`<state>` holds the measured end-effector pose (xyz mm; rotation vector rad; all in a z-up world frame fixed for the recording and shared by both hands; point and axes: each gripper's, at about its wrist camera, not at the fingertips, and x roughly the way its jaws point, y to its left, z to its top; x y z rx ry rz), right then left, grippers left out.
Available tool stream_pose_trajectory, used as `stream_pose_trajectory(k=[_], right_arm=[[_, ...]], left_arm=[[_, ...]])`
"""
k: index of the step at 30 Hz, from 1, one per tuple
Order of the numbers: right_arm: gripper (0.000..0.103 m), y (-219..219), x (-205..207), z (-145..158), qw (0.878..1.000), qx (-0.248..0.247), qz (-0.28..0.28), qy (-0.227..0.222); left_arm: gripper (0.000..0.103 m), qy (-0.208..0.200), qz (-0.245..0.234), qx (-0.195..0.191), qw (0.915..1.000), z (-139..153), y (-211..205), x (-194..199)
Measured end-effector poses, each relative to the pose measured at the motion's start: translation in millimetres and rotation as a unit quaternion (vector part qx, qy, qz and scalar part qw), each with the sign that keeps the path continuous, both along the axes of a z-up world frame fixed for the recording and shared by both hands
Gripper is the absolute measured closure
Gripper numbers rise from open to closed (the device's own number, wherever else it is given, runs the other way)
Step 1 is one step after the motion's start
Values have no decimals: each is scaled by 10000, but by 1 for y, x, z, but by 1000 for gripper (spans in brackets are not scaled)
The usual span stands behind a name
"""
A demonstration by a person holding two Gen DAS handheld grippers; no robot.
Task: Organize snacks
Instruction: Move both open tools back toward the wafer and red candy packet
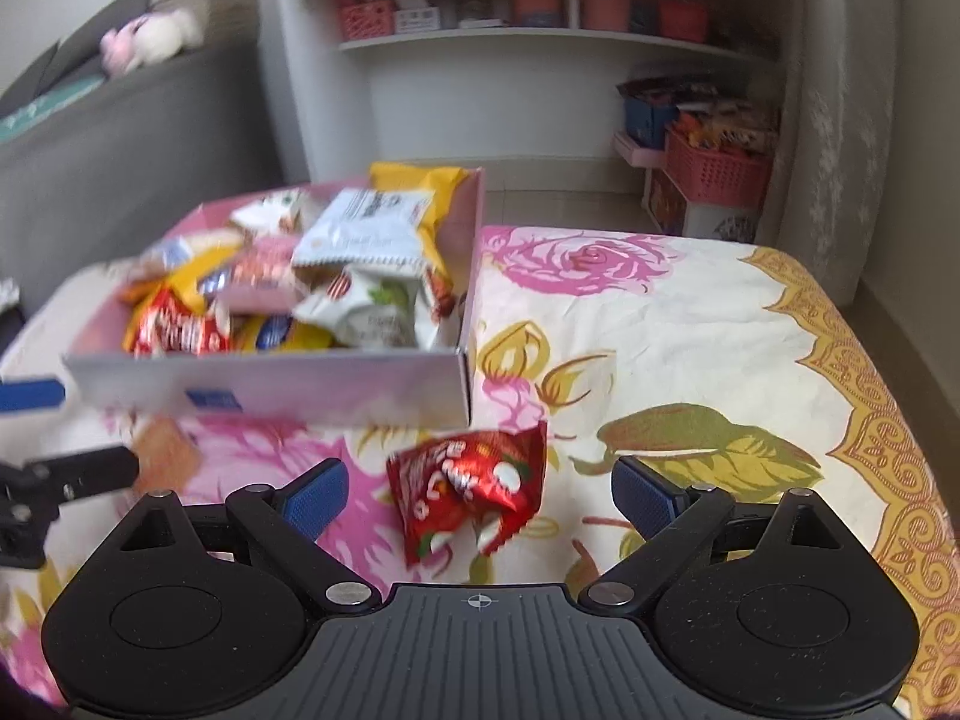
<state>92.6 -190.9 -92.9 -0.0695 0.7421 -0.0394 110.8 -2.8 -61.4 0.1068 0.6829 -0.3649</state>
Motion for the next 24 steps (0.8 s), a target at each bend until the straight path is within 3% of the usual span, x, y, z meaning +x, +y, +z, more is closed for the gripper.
stream_pose_trajectory(k=[6,16,24], right_arm=[[7,4,-2,-11,9998,-168,116,73],[7,2,-2,-12,9999,-99,88,30],[10,3,-1,-9,9999,-115,87,-61]], left_arm=[[3,74,-191,93,9997,-7,-11,-10],[26,448,-152,-44,9989,-16,-12,-7],[41,519,-145,-142,9984,-15,-9,-4]])
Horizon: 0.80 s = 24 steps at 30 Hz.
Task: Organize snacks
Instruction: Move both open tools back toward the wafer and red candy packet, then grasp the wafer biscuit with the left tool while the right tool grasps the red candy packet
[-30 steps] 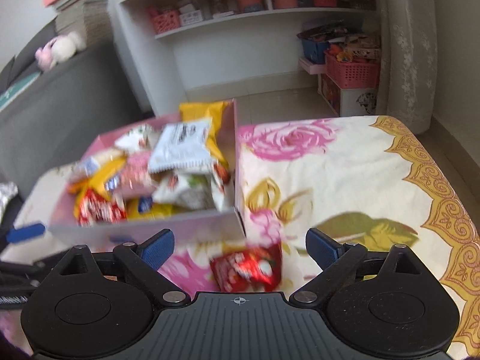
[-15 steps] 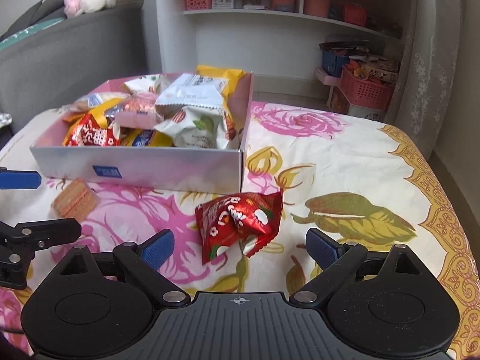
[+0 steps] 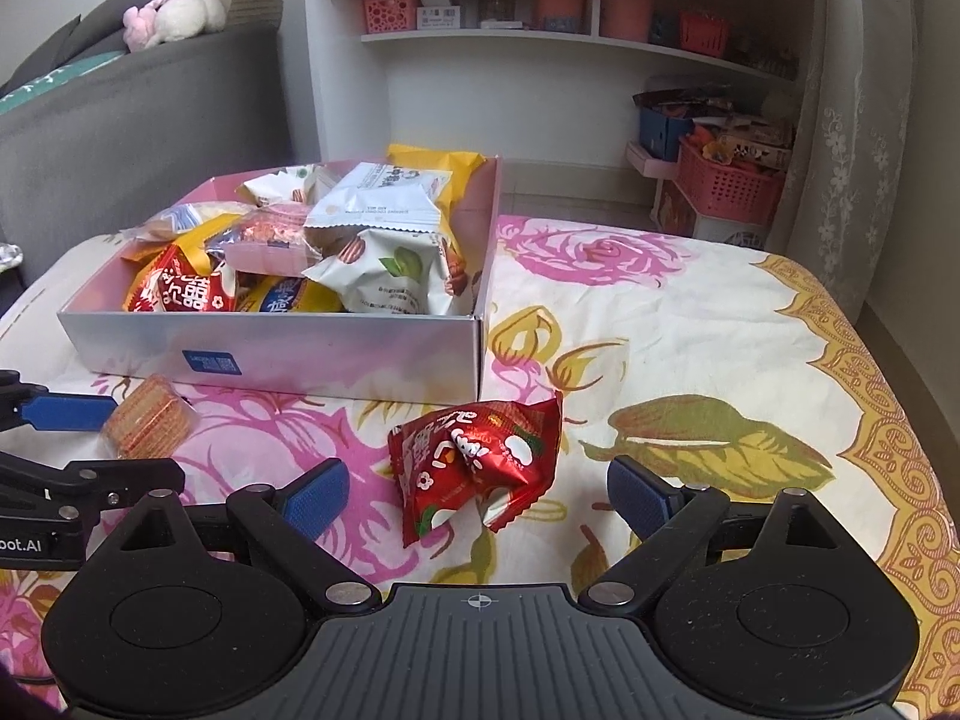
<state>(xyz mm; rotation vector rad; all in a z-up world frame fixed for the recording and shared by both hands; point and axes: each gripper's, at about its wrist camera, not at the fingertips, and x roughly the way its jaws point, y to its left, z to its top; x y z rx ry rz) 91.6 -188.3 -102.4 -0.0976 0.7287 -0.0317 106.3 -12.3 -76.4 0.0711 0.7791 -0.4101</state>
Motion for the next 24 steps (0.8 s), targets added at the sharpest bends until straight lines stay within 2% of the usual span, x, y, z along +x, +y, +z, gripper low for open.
stream_pose_trajectory(k=[3,7,14,19,24], right_arm=[[19,1,0,1,10000,-32,41,-13],[36,1,0,1,10000,-37,61,10],[61,3,0,3,9999,-33,136,56],[63,5,0,6,9997,8,226,115],[64,1,0,13,9994,286,115,159]], left_arm=[[52,29,5,-64,10000,2,2,2],[64,81,-2,-122,9999,3,4,4],[70,108,-110,-143,9998,6,3,3],[71,105,-121,-76,9998,8,2,2],[71,104,-108,-84,9999,11,5,1]])
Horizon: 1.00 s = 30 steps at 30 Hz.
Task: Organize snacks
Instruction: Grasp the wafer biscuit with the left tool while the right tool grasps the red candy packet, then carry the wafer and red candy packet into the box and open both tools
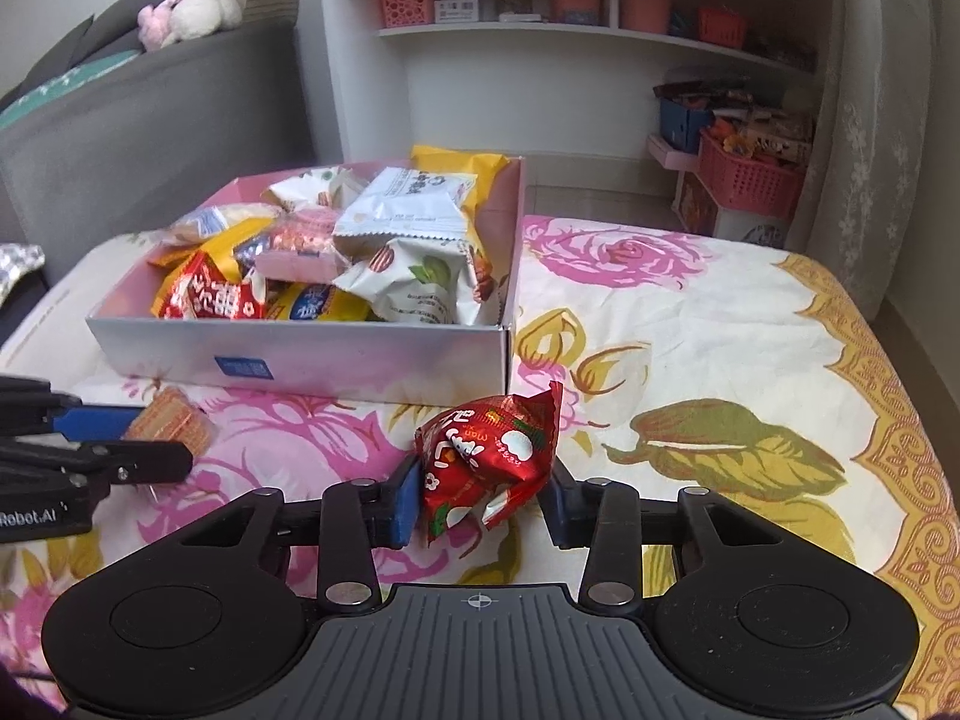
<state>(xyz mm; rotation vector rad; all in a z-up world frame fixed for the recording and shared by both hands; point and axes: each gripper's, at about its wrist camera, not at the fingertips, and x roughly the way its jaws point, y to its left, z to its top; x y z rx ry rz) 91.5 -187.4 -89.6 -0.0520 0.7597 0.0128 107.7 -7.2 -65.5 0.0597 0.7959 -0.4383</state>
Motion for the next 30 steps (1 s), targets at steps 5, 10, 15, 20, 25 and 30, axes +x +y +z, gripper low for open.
stream_pose_trajectory(k=[5,10,15,20,25,30], right_arm=[[64,-1,-5,11,9998,207,-23,-58],[64,0,-8,23,9991,395,-16,-141],[64,1,-5,37,9979,601,-137,-210],[64,9,1,53,9966,753,-187,-277],[64,20,10,64,9961,801,-197,-298],[64,27,22,68,9951,919,-196,-302]], left_arm=[[71,5,-9,-73,10000,6,6,-1],[72,-17,24,-228,9997,18,13,-3],[71,-1,185,-388,9991,31,19,-2],[72,0,410,-526,9978,43,21,2],[72,23,612,-617,9962,50,22,10],[71,-6,759,-731,9944,55,23,23]])
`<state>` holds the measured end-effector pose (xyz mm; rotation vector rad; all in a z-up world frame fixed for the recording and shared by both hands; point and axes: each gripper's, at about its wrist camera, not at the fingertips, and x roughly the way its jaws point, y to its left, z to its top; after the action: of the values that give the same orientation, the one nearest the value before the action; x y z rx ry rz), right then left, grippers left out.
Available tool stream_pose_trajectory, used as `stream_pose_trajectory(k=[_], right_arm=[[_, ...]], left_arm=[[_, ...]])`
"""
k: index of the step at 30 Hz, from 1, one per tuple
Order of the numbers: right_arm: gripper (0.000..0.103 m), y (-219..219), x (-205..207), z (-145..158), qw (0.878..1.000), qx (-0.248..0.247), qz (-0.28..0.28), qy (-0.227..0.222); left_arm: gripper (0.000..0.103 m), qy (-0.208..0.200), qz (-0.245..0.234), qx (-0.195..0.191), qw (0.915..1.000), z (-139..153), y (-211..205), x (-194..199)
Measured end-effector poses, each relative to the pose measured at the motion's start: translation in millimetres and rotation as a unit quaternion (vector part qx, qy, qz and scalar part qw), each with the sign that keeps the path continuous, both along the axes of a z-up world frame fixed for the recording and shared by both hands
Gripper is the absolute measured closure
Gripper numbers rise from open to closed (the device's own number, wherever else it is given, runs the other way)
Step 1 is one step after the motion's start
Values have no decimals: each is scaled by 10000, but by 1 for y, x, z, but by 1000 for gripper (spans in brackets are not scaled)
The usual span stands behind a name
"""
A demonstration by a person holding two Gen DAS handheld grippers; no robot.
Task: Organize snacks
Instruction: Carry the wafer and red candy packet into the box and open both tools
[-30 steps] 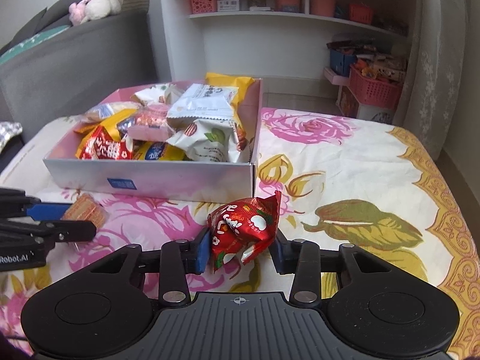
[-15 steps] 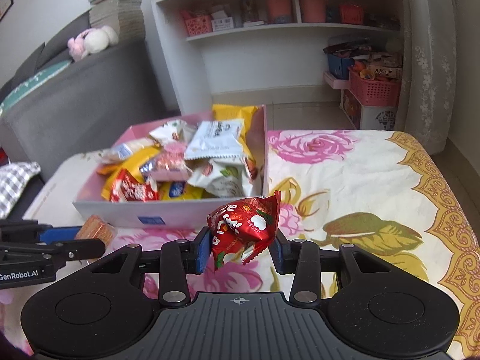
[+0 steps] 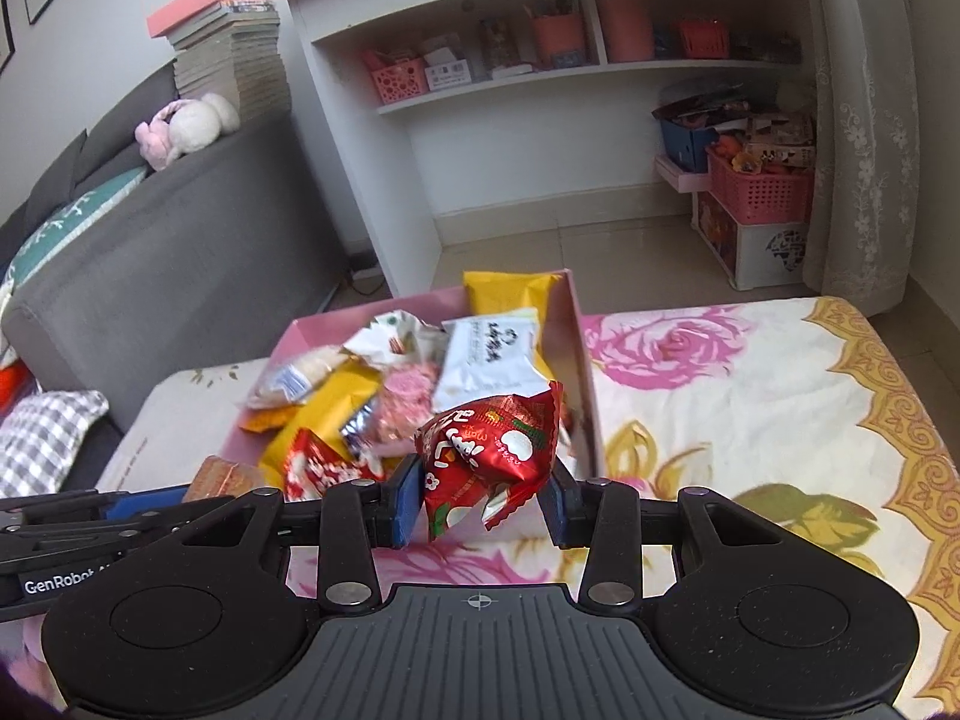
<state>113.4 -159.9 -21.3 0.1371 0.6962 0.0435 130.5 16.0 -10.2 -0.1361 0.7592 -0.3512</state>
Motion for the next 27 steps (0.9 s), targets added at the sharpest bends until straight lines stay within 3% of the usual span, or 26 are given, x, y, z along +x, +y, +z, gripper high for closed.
stream_pose_trajectory(k=[15,24,25,27], right_arm=[[63,16,73,-8,9990,284,294,-160],[61,21,91,-16,9992,253,267,-163],[60,22,91,-16,9992,254,251,-198],[44,21,90,-15,9991,329,148,-221]], left_arm=[[71,-230,106,-12,9997,-15,-1,53],[70,-326,149,138,9993,-18,-3,62],[67,-337,190,113,9992,-18,-2,62],[43,-346,240,52,9991,-18,0,61]])
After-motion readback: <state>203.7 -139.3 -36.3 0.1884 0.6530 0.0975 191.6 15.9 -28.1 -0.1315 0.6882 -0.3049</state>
